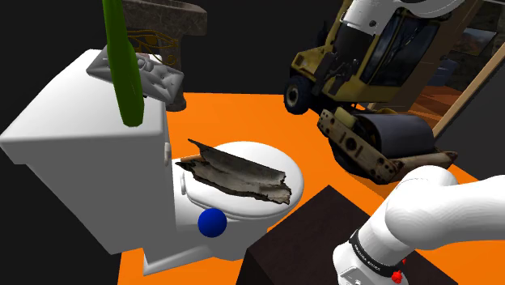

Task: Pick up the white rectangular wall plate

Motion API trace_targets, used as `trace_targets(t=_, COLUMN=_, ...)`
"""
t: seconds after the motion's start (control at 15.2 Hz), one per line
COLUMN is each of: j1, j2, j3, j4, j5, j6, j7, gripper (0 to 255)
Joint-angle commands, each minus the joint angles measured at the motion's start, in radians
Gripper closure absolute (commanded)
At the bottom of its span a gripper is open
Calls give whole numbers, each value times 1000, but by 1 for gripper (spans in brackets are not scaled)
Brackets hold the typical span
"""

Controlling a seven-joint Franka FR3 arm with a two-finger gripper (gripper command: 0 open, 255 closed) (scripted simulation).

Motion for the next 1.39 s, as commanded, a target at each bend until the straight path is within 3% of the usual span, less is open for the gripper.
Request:
trace_targets(t=0.0, j1=0, j2=0, j3=0, j4=0, j5=0, j6=0, j7=0, gripper=0)
trace_targets(t=0.73, j1=188, j2=313, j3=-138, j4=81, j5=329, j6=252, j7=-259, gripper=0)
trace_targets(t=1.32, j1=335, j2=598, j3=-230, j4=282, j5=682, j6=261, j7=-533, gripper=0)
